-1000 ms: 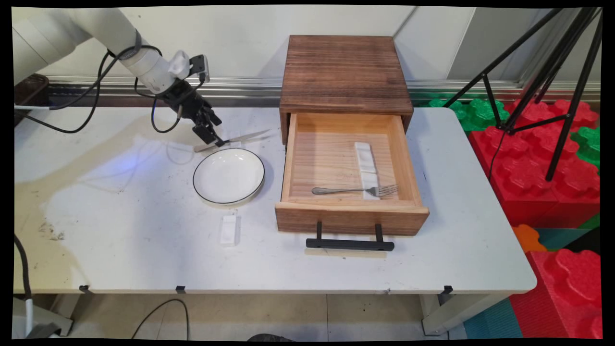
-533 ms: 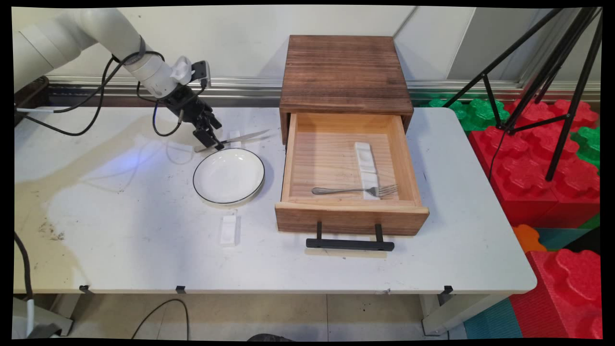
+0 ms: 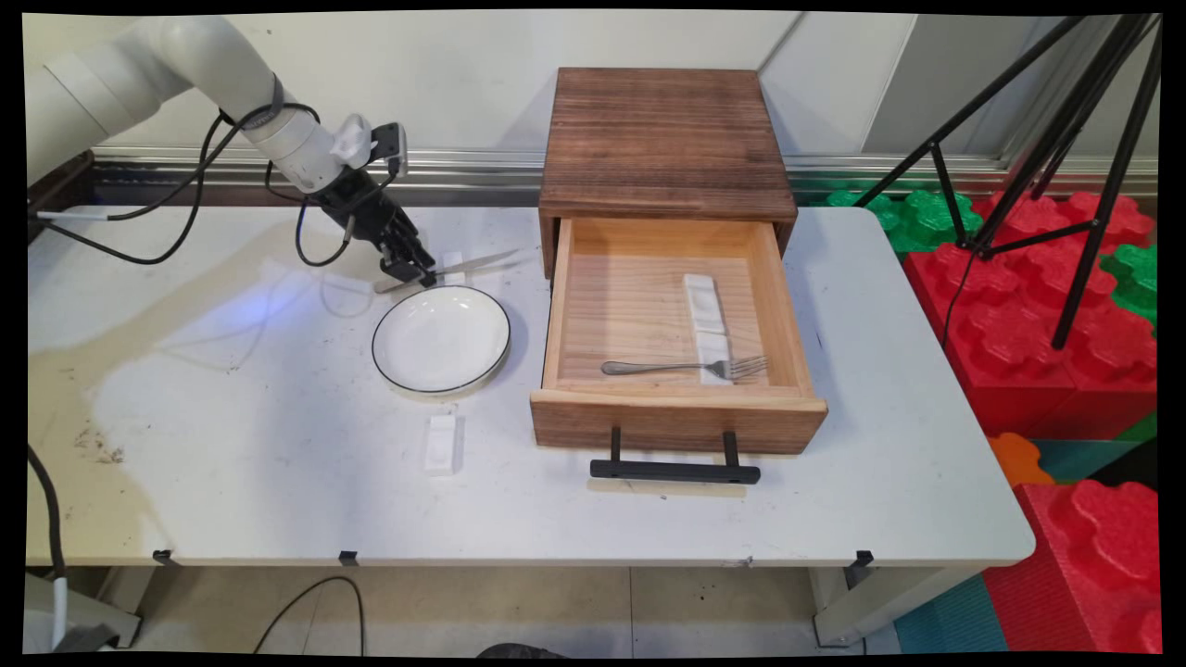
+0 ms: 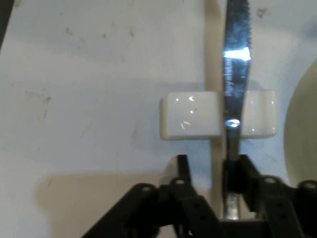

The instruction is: Pick up the knife from the left of the white plate, then place the picked object into the drawer

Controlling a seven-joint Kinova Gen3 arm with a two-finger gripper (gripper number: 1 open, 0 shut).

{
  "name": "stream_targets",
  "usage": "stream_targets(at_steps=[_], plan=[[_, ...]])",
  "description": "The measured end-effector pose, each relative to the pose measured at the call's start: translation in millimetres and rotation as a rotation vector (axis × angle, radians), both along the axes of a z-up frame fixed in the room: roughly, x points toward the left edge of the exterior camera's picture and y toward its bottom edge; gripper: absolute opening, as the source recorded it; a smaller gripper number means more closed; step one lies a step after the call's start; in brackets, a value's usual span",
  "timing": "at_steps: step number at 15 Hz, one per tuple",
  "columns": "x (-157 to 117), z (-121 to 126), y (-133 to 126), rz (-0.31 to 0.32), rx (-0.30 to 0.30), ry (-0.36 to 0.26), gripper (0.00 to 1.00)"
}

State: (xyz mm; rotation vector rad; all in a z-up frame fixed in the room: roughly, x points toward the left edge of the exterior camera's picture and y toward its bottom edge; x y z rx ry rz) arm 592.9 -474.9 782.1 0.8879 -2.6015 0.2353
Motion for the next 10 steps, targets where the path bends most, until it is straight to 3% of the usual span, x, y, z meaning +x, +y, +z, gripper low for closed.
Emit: stream_targets(at_steps=[10], plan=[[7.9,5.8,9.9,0.001,0.001,0.007,0.00]])
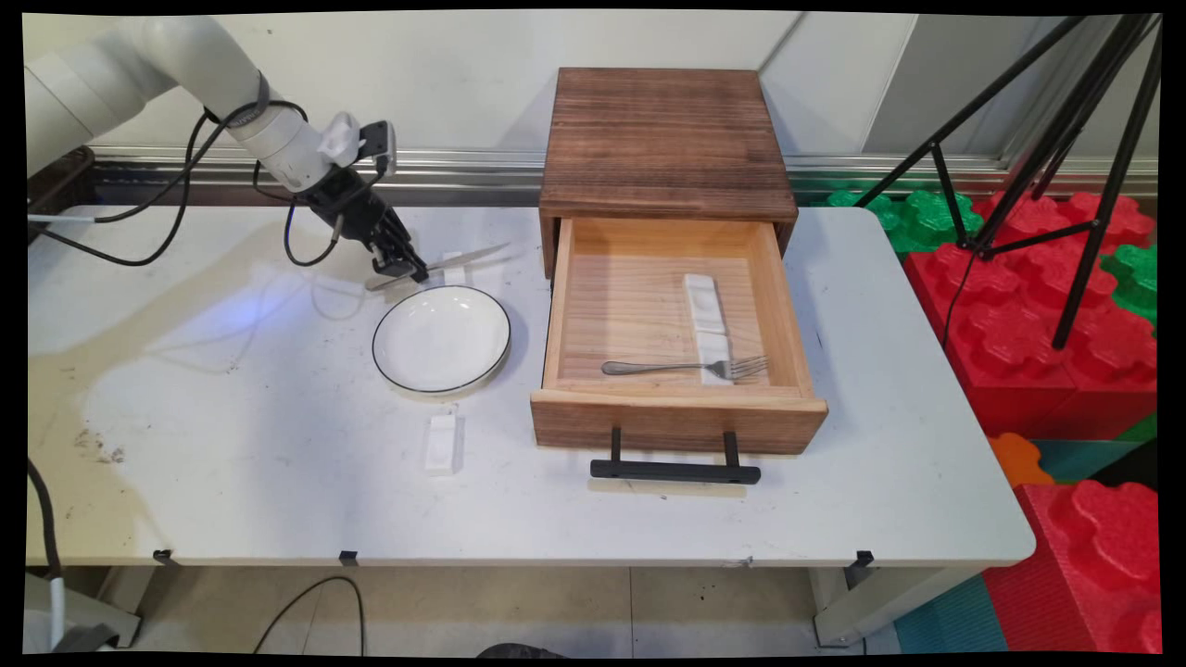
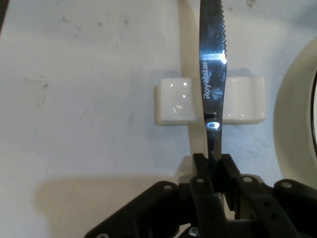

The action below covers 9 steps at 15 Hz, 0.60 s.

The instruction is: Place the picked object into the drawer

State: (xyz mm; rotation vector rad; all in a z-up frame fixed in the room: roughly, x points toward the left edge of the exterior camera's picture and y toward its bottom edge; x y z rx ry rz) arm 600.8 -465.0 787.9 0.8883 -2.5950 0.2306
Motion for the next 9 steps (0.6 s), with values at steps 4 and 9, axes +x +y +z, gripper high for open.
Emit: stream_targets(at_steps=[4,9], plan=[[3,13,3,0.054,-0.024,0.023,0.00],[9,34,10,0.129,-0.048,0.054,0.00]])
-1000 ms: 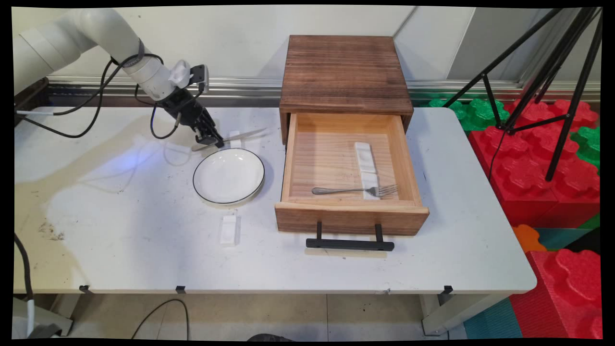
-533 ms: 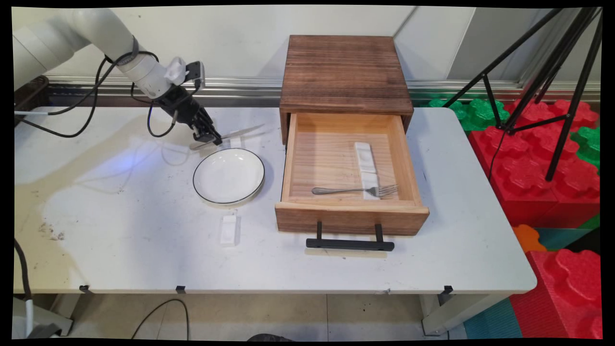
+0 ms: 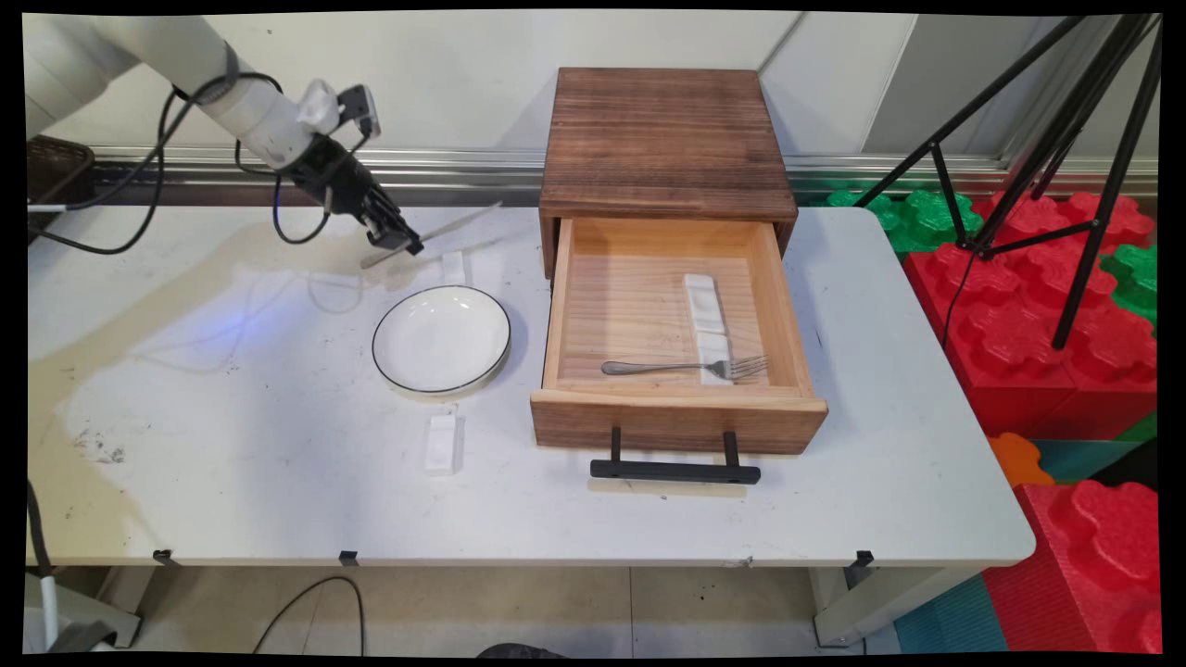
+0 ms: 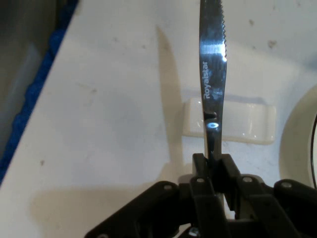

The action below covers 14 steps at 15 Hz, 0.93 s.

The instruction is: Place the picked object into the drawer

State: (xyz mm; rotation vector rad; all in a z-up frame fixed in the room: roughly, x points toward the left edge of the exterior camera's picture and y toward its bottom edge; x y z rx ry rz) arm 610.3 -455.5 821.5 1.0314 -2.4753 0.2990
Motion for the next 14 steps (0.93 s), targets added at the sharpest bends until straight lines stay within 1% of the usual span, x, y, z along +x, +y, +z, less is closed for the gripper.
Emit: stream_targets(at_steps=[3,5,8,11,14], plan=[[3,15,4,0.054,-0.016,0.023,0.00],[5,30,8,0.098,-0.029,0.046,0.00],[4,46,11,0.127,-0.042,0.067,0.00],[-3,66,13,0.135,-0.057,0.089,0.00],[-14,86,16,0.104,-0.075,0.104,0.00]])
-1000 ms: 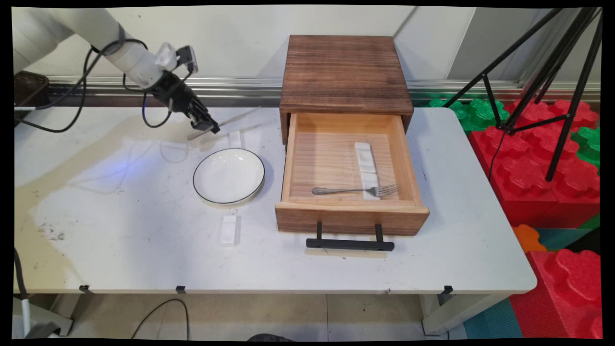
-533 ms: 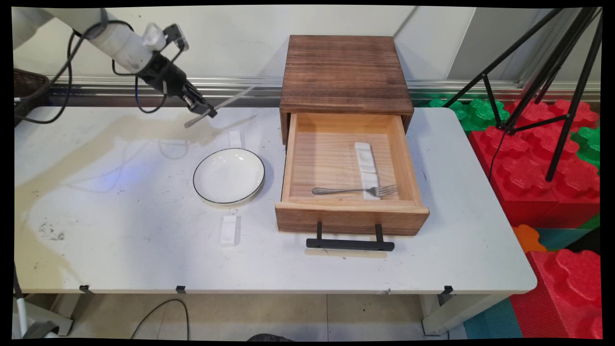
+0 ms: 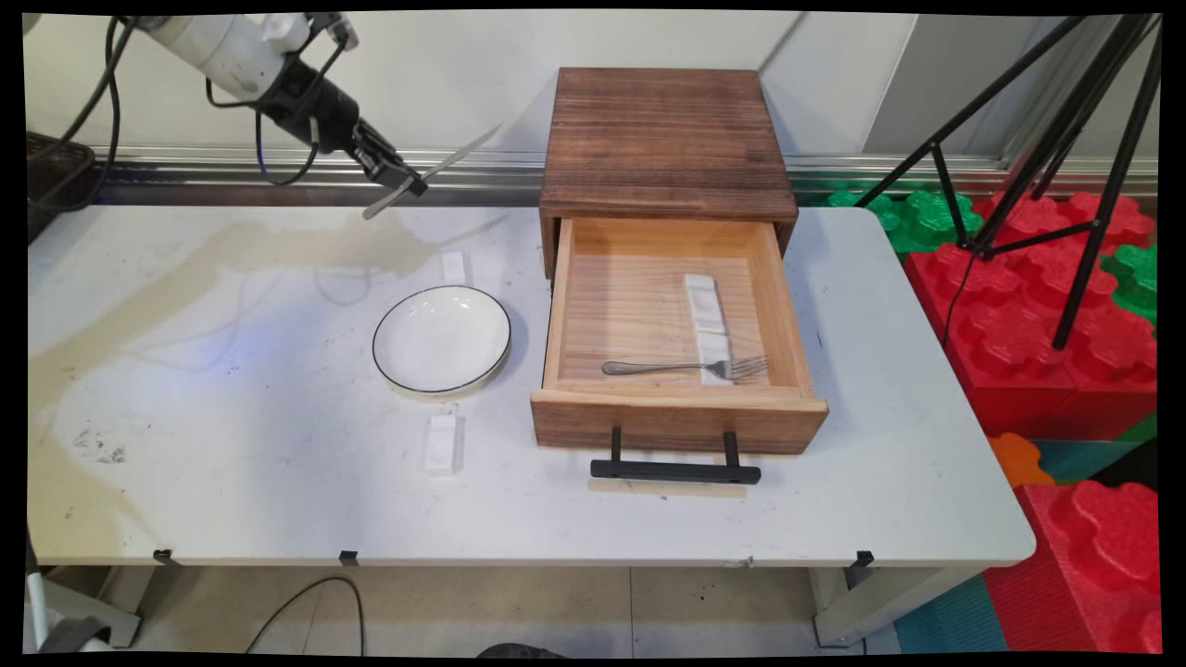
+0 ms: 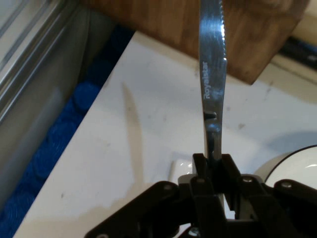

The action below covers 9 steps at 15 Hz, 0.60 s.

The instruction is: Place the picked object into the drawer

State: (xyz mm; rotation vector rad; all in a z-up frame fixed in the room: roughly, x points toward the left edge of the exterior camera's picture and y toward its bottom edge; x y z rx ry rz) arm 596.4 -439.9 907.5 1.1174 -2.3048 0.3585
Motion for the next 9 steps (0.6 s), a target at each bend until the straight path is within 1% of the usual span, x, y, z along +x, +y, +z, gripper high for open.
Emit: stream_targets(at_steps=[4,9], plan=[[-17,22,3,-0.069,-0.032,0.006,0.00],[-57,53,11,-0.229,-0.074,0.020,0.00]])
